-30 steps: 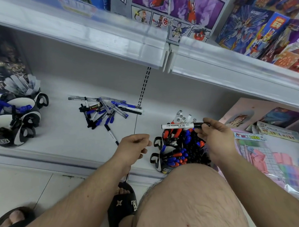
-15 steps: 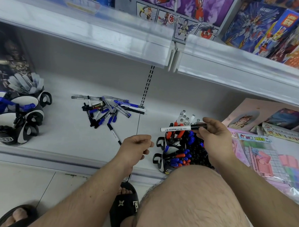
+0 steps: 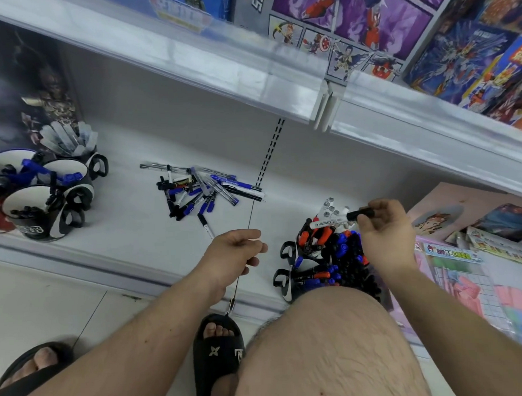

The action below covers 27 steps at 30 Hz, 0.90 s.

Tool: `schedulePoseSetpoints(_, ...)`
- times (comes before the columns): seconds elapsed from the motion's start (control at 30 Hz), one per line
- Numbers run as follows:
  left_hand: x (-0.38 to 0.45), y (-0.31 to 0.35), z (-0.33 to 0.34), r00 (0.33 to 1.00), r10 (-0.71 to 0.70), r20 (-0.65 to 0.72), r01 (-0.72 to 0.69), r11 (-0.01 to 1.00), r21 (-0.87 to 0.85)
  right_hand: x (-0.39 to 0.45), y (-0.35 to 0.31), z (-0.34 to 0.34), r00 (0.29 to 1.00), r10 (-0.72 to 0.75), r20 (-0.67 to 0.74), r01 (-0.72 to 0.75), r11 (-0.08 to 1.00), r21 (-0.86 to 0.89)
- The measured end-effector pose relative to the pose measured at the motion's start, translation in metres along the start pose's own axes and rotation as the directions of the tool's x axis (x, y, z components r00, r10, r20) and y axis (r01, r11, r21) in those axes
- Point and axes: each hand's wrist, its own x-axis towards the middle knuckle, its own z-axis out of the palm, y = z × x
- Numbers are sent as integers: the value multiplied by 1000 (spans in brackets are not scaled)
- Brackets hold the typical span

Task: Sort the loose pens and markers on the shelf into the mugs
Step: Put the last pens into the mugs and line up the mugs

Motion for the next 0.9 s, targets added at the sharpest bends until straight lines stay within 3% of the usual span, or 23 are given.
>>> schedulePoseSetpoints(0.27,10,-5,3,998,-40,-44,41,999,17,18,43,34,999,37,22,-30,965,-261)
schedulePoseSetpoints(0.47,12,-11,-2,995,-69,-74,72,997,31,22,72,62,988,24,155,45,905,-422)
schedulePoseSetpoints(0.6,12,-13,-5,994,-77,-80,82,995,63,13,95,72,924,92,371,141,819,-556)
schedulePoseSetpoints(0.73,13,-13,-7,993,-79,-88,86,993,78,9,93,69,919,90,383,134,844,-519)
schedulePoseSetpoints(0.9,13,-12,-4,996,-68,-56,73,993,95,11,70,54,955,50,293,65,927,-370)
